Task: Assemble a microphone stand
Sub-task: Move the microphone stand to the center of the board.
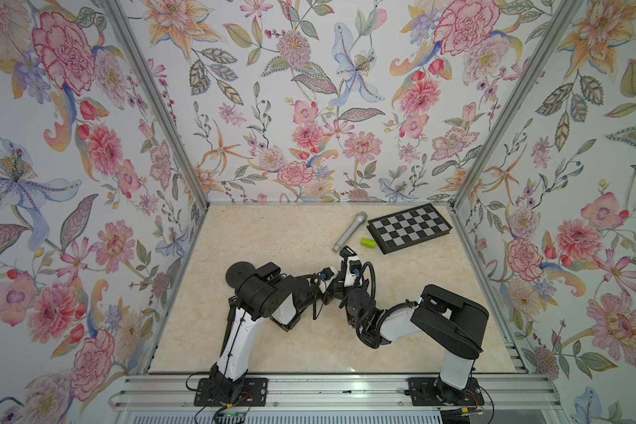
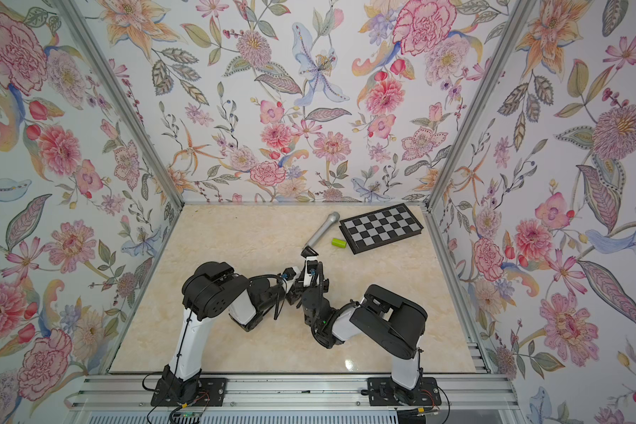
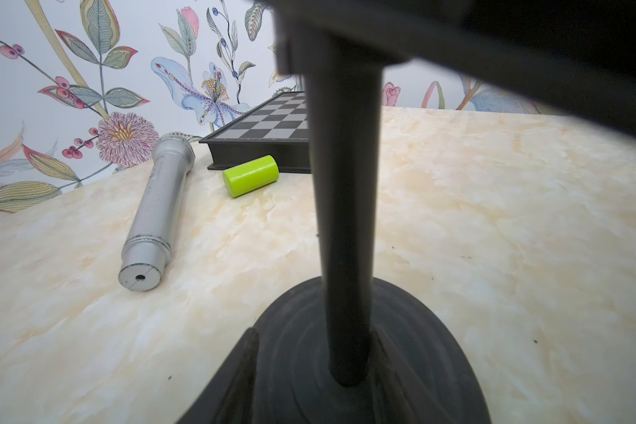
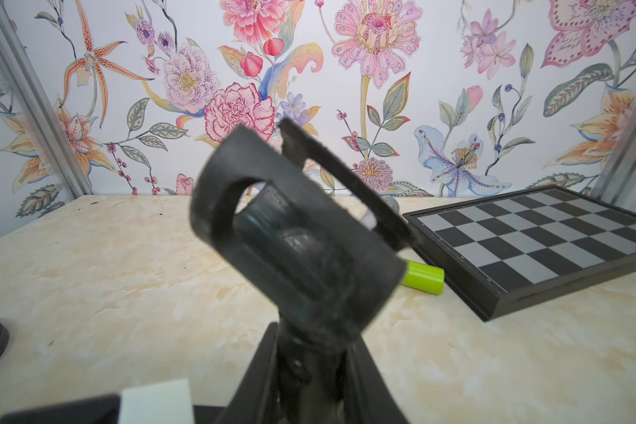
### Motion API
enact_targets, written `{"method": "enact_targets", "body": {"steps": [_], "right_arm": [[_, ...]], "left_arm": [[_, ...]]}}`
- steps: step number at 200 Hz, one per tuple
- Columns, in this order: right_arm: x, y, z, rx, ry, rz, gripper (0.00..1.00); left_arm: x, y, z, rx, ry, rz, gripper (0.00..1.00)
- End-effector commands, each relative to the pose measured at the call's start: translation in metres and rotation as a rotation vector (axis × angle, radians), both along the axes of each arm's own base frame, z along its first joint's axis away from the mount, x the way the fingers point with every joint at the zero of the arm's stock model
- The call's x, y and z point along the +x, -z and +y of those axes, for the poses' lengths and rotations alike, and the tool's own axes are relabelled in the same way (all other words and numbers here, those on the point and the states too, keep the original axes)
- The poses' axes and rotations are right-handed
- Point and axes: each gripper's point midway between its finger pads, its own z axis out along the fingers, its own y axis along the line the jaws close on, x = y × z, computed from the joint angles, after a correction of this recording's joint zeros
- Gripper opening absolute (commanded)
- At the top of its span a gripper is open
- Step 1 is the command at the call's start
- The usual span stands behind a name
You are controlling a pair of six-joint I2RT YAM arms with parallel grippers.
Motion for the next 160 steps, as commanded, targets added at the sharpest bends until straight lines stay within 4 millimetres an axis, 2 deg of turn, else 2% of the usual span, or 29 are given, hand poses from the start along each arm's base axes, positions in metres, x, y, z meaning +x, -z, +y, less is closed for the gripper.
{"method": "enact_targets", "body": {"steps": [1,31,58,78,116,136,160], "right_arm": [[-0.006,0.042,-0.020,-0.103,0.014,0.107,0.00],[0.000,0.015,-0.035,-0.094,0.007,0.083,0.00],[0.012,-0.014,-0.062,-0.068,0.041,0.054,0.00],[0.025,-0.032,-0.088,-0.048,0.074,0.040,0.00],[0.054,-0.060,-0.157,0.003,0.181,0.006,0.00],[0.066,-0.076,-0.170,0.019,0.171,-0.008,0.00],[0.081,-0.093,-0.174,0.011,0.167,-0.032,0.00]], "left_arm": [[-0.008,0.041,0.014,0.100,-0.028,0.104,0.50],[-0.030,-0.012,0.023,-0.055,0.004,-0.077,0.54],[-0.035,-0.026,0.027,-0.050,-0.014,-0.121,0.54],[-0.041,-0.029,0.023,-0.039,0.002,-0.149,0.55],[-0.037,-0.030,0.029,-0.033,-0.042,-0.147,0.55],[-0.034,-0.029,0.031,-0.028,-0.065,-0.152,0.55],[-0.032,-0.032,0.036,-0.031,-0.094,-0.149,0.56]]}}
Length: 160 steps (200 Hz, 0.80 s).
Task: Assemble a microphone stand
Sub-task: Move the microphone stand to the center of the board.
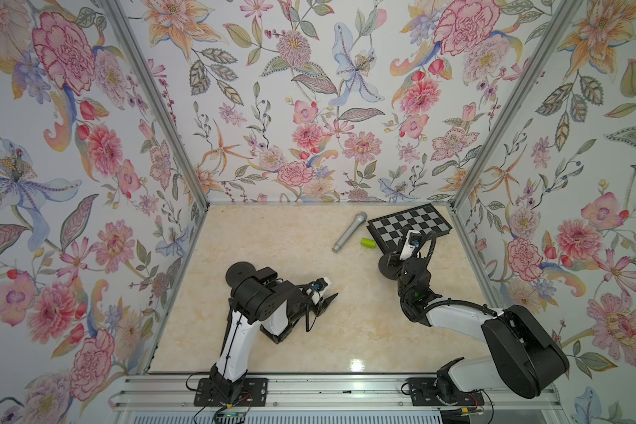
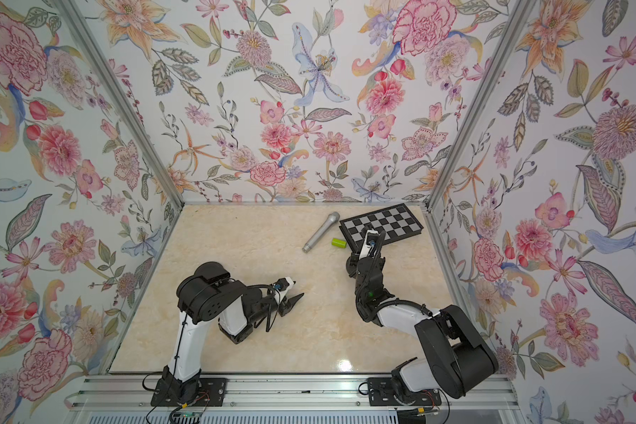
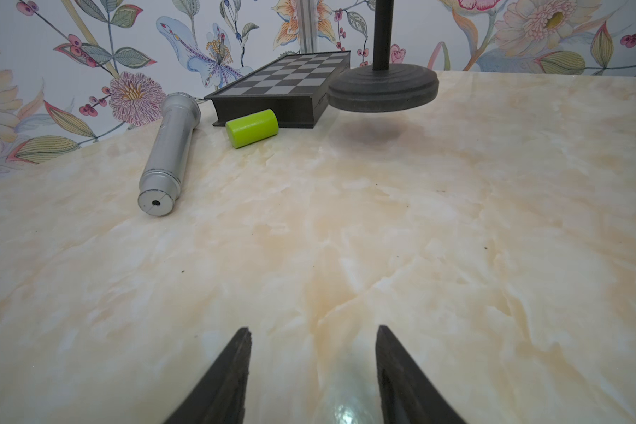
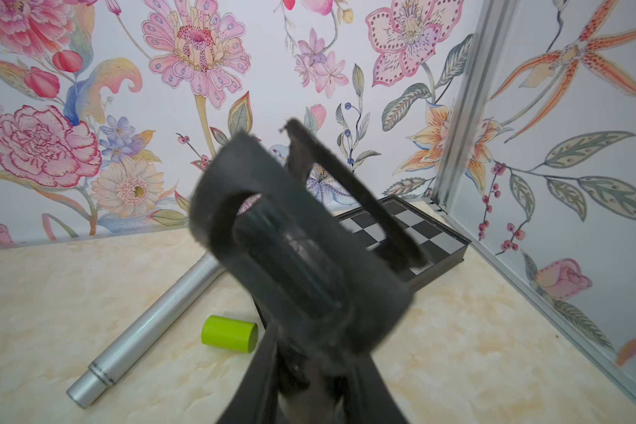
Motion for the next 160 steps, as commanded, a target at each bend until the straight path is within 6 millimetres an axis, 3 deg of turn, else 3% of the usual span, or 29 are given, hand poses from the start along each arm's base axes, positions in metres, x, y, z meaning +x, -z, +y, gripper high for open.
{"method": "enact_targets", "body": {"steps": [1,25,71,103,126,160], "right_arm": [[0.015,-0.045,0.014,0.035,-0.081,-0.094,0.00],[0.032,-0.054,0.001,0.012,-0.051,-0.111,0.00],[0.050,-0.049,-0.064,-0.007,0.085,-0.087,0.00],[0.054,-0.029,-0.103,0.001,0.144,-0.047,0.00],[0.065,-0.018,-0.115,-0.030,0.136,-0.051,0.00],[0.079,-0.026,-0.133,-0.088,0.146,-0.121,0.00]], "left_arm": [[0.003,-0.048,0.006,-0.104,-0.046,-0.188,0.56],[0.005,-0.045,0.005,-0.102,-0.048,-0.183,0.57],[0.008,-0.045,0.010,-0.097,-0.075,-0.187,0.58],[0.014,-0.046,0.015,-0.111,-0.108,-0.170,0.58],[0.019,-0.043,0.019,-0.117,-0.123,-0.155,0.59],[0.023,-0.041,0.026,-0.123,-0.158,-0.138,0.60]]}}
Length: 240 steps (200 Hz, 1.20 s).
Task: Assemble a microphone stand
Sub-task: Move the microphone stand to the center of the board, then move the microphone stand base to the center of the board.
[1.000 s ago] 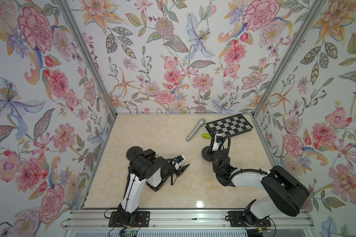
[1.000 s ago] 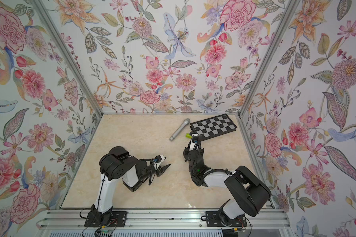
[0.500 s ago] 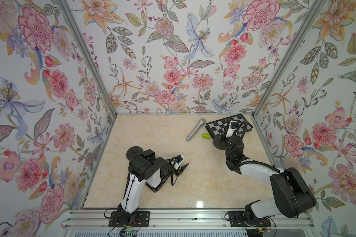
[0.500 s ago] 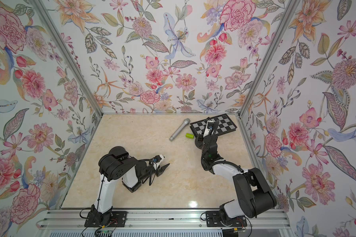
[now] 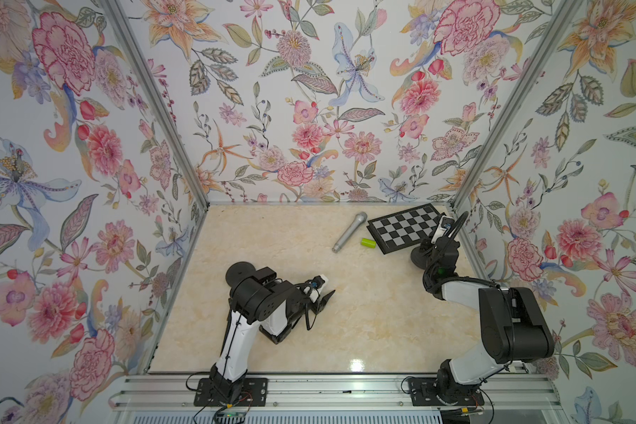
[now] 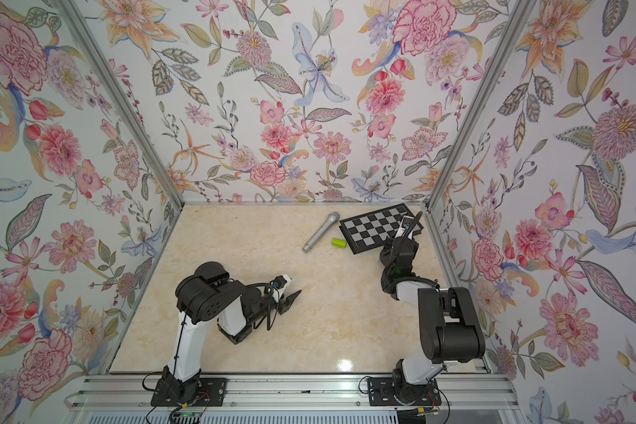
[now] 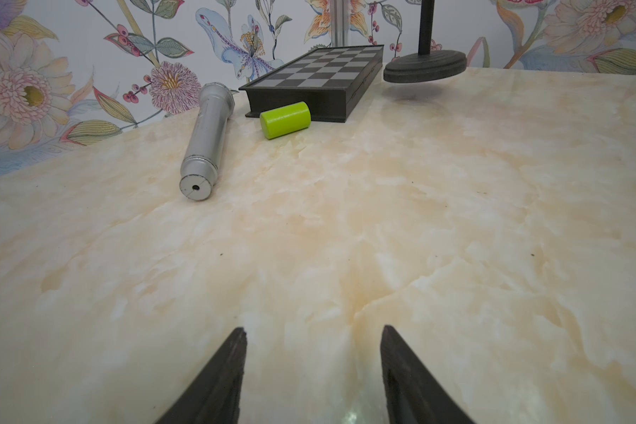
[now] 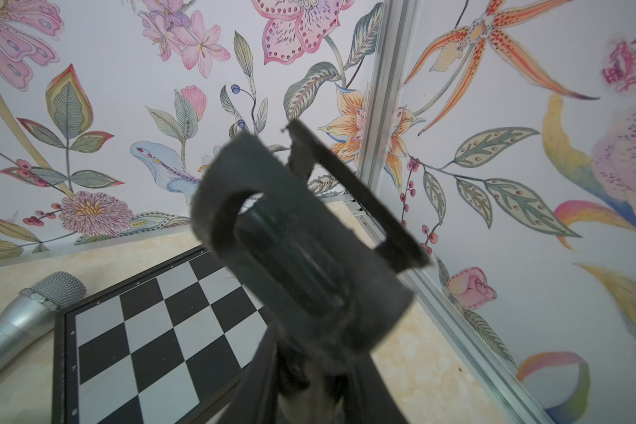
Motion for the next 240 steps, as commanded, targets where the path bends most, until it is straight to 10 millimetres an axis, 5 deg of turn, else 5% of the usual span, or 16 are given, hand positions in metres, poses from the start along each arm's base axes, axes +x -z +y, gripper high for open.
{"method": "enact_targets", "body": {"steps": [1,31,45,66,132,196,240], "right_arm": [[0.015,-0.053,-0.003,-0.048,-0.038,-0.196,0.00],[0.026,-0.038,-0.018,-0.049,-0.026,-0.156,0.05],[0.025,-0.027,-0.017,-0.025,-0.041,-0.135,0.19],[0.021,-0.017,-0.013,0.032,-0.064,-0.099,0.54],[-0.030,-0.011,-0.001,0.245,-0.087,0.013,0.65],[-0.113,0.012,0.065,0.334,-0.202,0.213,0.63],[-0.130,0.013,0.145,0.243,-0.466,0.339,0.57]], "left_arm": [[0.008,-0.042,0.010,-0.112,-0.054,-0.156,0.60],[0.011,-0.048,0.014,-0.122,-0.074,-0.163,0.61],[0.015,-0.045,0.020,-0.109,-0.114,-0.166,0.61],[0.021,-0.052,0.032,-0.096,-0.189,-0.192,0.62],[0.024,-0.084,0.054,-0.188,-0.304,-0.196,0.67],[0.030,-0.102,0.050,-0.234,-0.295,-0.097,0.68],[0.056,-0.107,0.052,-0.155,-0.383,0.140,0.70]]}}
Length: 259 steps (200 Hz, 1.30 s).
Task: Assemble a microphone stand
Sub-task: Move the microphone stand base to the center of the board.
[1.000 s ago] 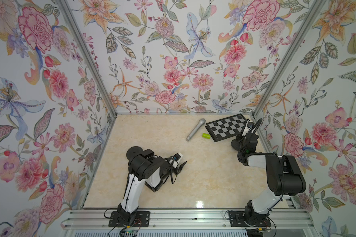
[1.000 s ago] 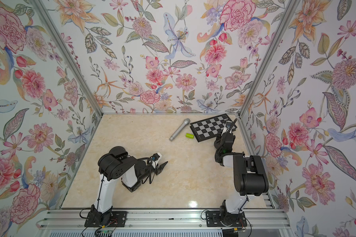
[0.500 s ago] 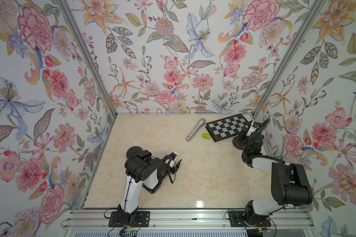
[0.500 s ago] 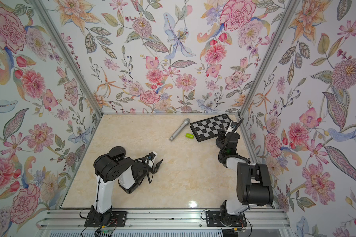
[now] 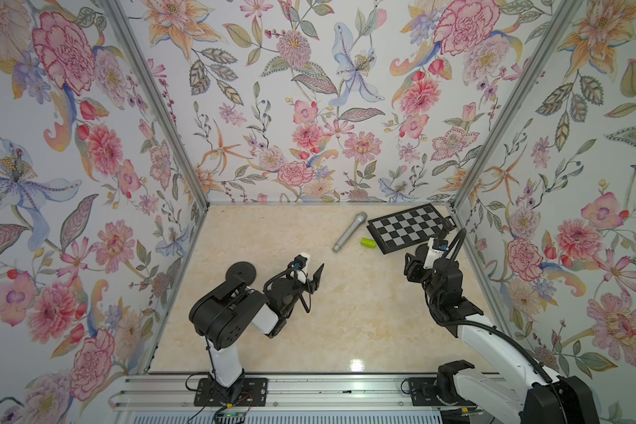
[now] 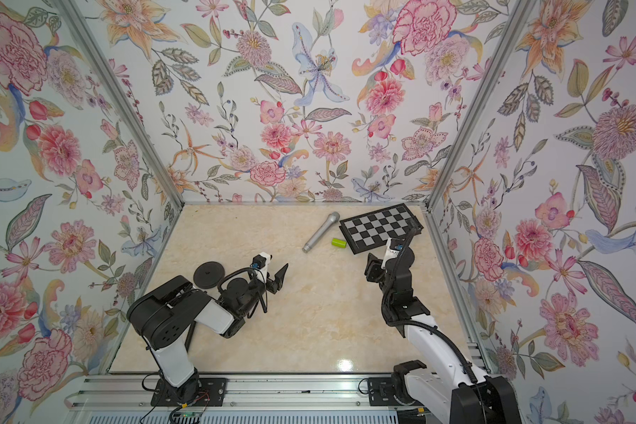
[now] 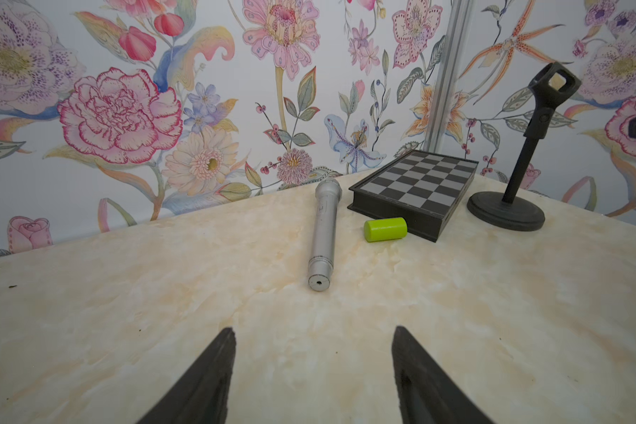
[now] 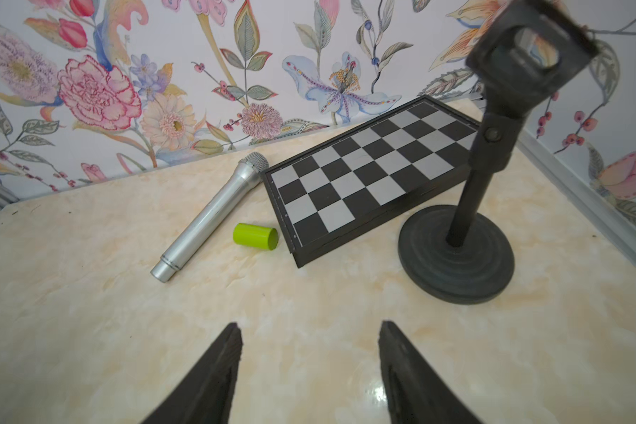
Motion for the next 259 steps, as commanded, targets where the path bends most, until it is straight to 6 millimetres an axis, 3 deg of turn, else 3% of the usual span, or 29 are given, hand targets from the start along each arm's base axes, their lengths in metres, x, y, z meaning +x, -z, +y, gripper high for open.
{"method": "enact_targets", "body": {"steps": [1,13,33,53,67,83,88,90,110,126,168,192,195,217,259], "right_arm": [[-0.010,0.009,0.030,-0.047,-0.114,0.085,0.58],[-0.008,0.006,0.048,-0.030,-0.169,0.089,0.57],[-0.003,0.008,0.076,-0.013,-0.238,0.101,0.58],[0.004,0.014,0.098,-0.022,-0.287,0.106,0.61],[0.009,0.016,0.111,-0.022,-0.326,0.117,0.63],[0.012,0.014,0.124,-0.029,-0.378,0.133,0.81],[0.013,0.012,0.128,-0.027,-0.395,0.131,0.98],[0.013,0.011,0.130,-0.026,-0.401,0.129,1.00],[0.012,0.008,0.141,-0.040,-0.450,0.115,1.00],[0.010,0.009,0.152,-0.072,-0.494,0.091,1.00],[0.002,0.013,0.180,-0.115,-0.574,0.072,1.00],[0.005,0.015,0.184,-0.087,-0.568,0.066,1.00],[-0.001,0.015,0.192,-0.087,-0.593,0.064,1.00],[0.001,0.011,0.194,-0.093,-0.590,0.045,1.00],[0.007,0.007,0.197,-0.162,-0.610,0.019,1.00]], "left_arm": [[0.016,0.006,0.007,0.026,-0.058,0.207,0.70],[0.026,0.004,0.011,0.108,-0.113,0.309,0.74],[0.043,0.011,0.037,0.212,-0.234,0.516,0.81],[0.060,0.023,0.070,0.219,-0.290,0.711,0.83],[0.066,0.033,0.108,0.215,-0.391,0.822,0.82],[0.065,0.039,0.147,0.200,-0.482,0.881,0.82],[0.063,0.038,0.155,0.194,-0.500,0.887,0.82],[0.063,0.038,0.159,0.194,-0.509,0.888,0.82],[0.059,0.032,0.192,0.207,-0.581,0.890,0.84],[0.056,0.040,0.210,0.188,-0.591,0.947,0.86],[0.056,0.076,0.239,0.219,-0.619,1.075,0.86],[0.058,0.082,0.239,0.185,-0.630,1.100,0.88],[0.058,0.084,0.239,0.188,-0.630,1.105,0.89],[0.051,0.095,0.241,0.218,-0.640,1.154,0.99],[0.035,0.112,0.236,0.207,-0.614,1.200,0.99]]}}
